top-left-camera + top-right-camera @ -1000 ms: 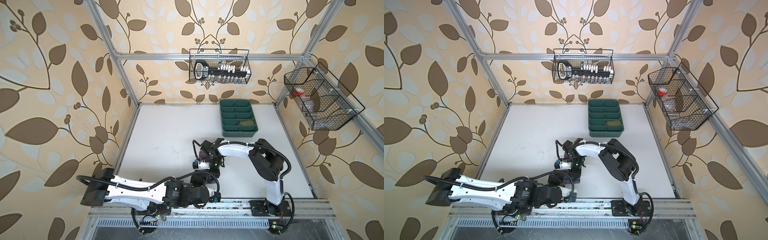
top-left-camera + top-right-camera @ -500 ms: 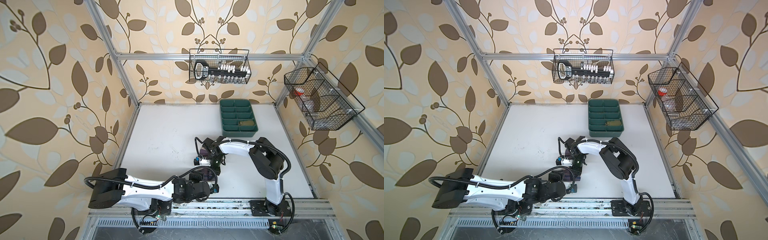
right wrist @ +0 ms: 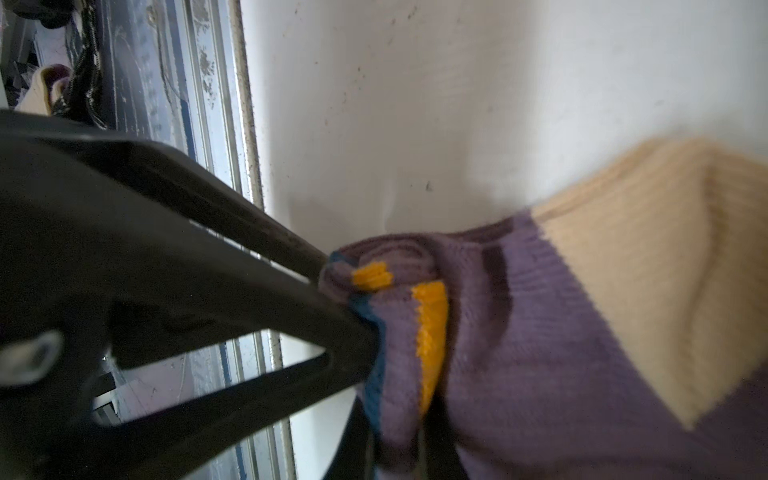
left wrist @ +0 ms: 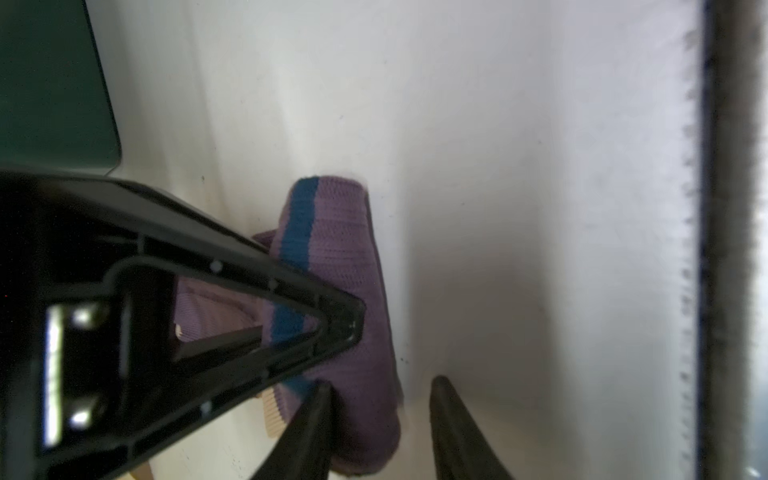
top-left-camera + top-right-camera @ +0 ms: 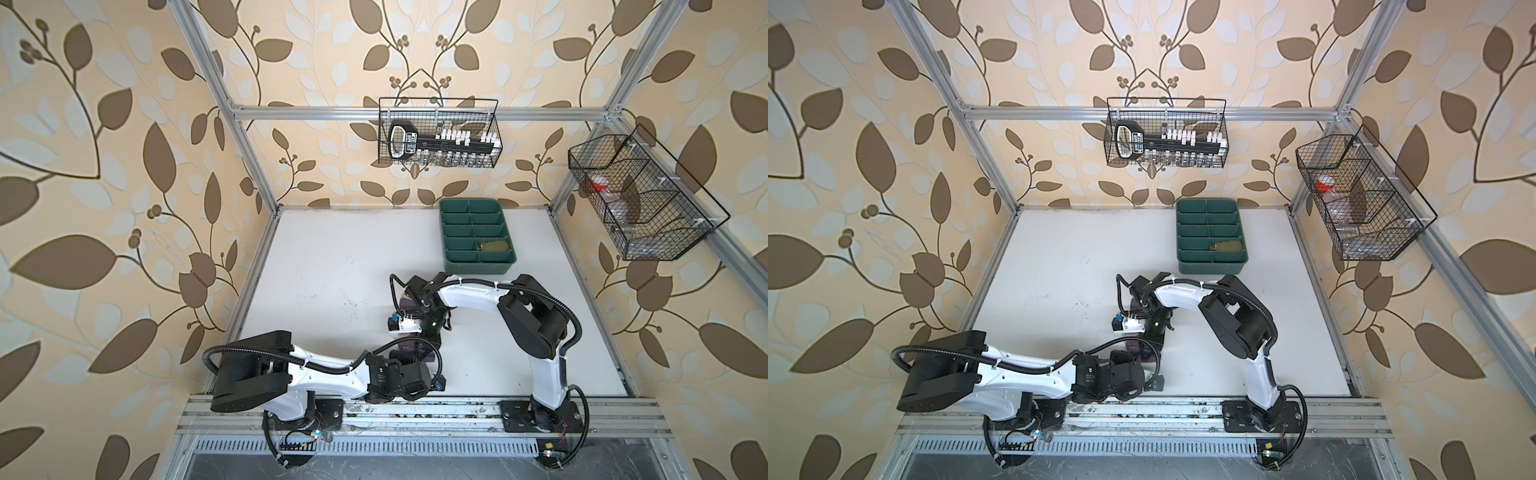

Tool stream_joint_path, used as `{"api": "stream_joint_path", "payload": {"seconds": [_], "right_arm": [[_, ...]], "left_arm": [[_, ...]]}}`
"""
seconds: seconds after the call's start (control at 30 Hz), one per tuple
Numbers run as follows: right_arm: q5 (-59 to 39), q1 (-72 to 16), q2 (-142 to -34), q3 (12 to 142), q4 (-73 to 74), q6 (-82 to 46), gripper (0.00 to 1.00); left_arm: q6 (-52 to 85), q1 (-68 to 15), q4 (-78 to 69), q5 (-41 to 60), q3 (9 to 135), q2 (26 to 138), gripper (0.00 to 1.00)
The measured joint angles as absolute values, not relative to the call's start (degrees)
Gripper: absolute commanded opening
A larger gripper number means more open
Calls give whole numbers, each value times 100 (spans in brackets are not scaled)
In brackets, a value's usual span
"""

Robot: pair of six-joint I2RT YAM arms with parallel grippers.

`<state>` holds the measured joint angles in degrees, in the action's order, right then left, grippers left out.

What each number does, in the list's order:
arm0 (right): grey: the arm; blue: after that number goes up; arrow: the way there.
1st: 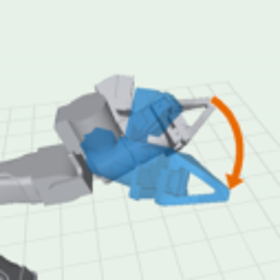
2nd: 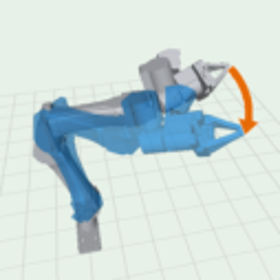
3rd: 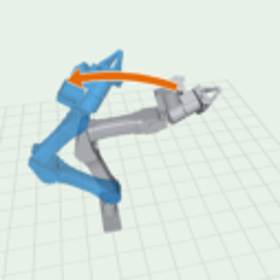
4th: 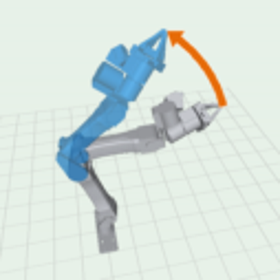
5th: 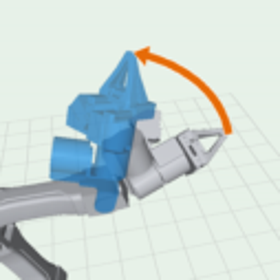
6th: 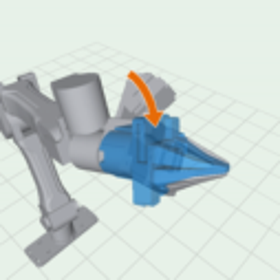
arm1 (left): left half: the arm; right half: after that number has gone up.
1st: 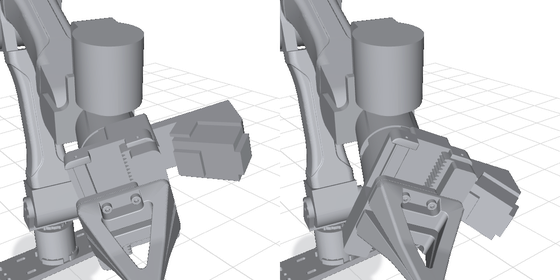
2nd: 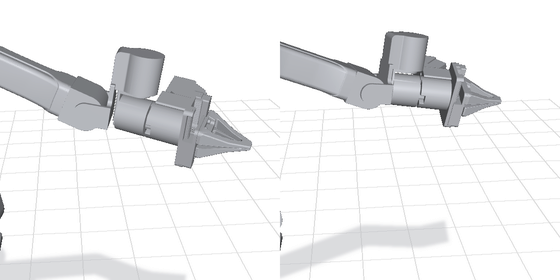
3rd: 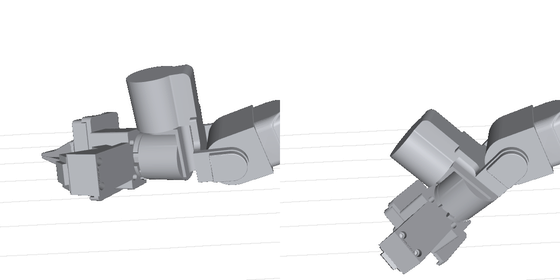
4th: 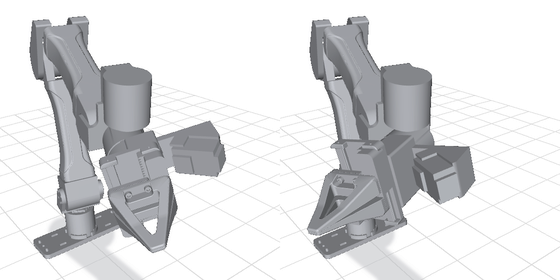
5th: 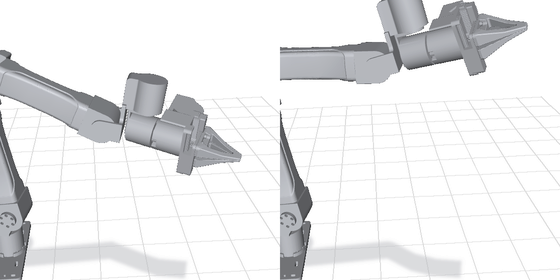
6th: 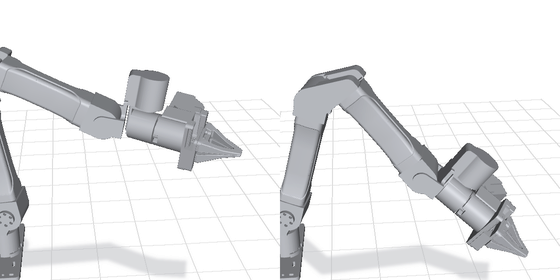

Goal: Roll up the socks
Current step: 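Reach the left gripper across and grasp the roll beside the right gripper, then open and withdraw the right gripper while the left gripper holds the roll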

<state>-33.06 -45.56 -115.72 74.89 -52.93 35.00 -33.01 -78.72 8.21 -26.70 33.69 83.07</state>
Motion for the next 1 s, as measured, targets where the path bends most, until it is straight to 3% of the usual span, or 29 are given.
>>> {"api": "stream_joint_path", "payload": {"seconds": [0.13,0.33,0.5,0.6,0.7,0.8,0.9,1.0], "right_arm": [[-3284,-4499,-11572,7489,-5308,3503,0],[-3286,-4427,-11572,7487,-5328,3548,0],[-3326,-4423,-11572,7478,-5389,3632,0],[-3345,-4425,-11572,7481,-5406,3662,0],[-3371,-4434,-11572,7481,-5406,3673,0],[-3343,-4449,-11572,7478,-5400,3664,0],[-3304,-4449,-11568,7459,-5374,3597,0],[-3214,-4462,-11299,7116,-4954,3315,25]], "left_arm": [[-3280,-7773,637,-2781,3411,8449,31],[-3251,-7747,375,-3164,3457,8676,49],[-3218,-7679,222,-3448,3500,8792,50],[-3234,-7677,204,-3452,3496,8812,44],[-3277,-7679,176,-3428,3496,8897,27],[-3267,-7679,204,-3444,3516,8995,3],[-3242,-7682,388,-3450,3640,9056,0],[-3236,-7677,556,-3385,3730,9078,0]]}}
